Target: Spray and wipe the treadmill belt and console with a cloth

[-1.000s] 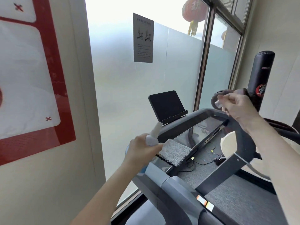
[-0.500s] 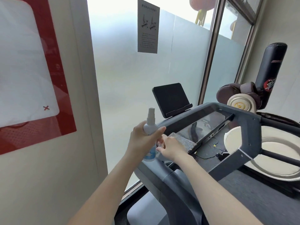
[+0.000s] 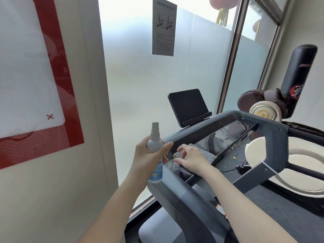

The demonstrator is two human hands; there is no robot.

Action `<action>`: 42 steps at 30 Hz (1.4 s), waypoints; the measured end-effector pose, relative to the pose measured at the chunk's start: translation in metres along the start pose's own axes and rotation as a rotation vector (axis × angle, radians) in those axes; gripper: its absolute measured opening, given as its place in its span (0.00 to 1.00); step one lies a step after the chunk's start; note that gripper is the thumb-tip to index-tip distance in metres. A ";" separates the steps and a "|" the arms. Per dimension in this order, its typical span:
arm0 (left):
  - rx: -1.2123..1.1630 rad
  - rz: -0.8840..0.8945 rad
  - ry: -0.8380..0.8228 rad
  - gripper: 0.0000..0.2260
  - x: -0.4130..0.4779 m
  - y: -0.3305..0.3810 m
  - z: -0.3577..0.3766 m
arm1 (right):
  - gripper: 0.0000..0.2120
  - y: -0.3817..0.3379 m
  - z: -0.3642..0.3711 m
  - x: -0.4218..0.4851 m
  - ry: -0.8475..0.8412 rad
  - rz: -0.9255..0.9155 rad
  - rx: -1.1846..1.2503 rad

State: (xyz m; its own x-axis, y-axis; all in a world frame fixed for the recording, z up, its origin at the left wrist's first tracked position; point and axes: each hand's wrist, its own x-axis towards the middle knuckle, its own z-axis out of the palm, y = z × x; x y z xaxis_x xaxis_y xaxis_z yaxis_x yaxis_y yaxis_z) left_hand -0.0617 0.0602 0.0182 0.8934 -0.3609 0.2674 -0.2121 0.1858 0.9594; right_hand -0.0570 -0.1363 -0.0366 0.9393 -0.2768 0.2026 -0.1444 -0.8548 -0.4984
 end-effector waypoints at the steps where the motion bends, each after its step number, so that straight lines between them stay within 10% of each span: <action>1: 0.001 0.004 0.001 0.13 0.000 -0.001 0.000 | 0.14 0.004 -0.007 0.001 0.058 0.009 0.038; 5: 0.007 0.019 0.007 0.13 0.004 -0.001 0.006 | 0.10 0.030 -0.036 0.015 0.220 0.116 0.045; 18: 0.079 0.022 -0.005 0.12 0.021 -0.013 0.024 | 0.21 0.065 -0.003 0.067 -0.041 0.301 -0.421; 42: 0.099 0.061 -0.038 0.12 0.015 -0.006 0.023 | 0.06 0.032 -0.074 0.026 0.402 0.094 0.305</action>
State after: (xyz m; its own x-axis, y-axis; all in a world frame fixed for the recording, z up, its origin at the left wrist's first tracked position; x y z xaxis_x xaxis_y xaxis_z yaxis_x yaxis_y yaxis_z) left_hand -0.0562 0.0328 0.0183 0.8623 -0.3864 0.3273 -0.3057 0.1180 0.9448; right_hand -0.0606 -0.2029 0.0153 0.7243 -0.5443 0.4232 -0.0689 -0.6679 -0.7411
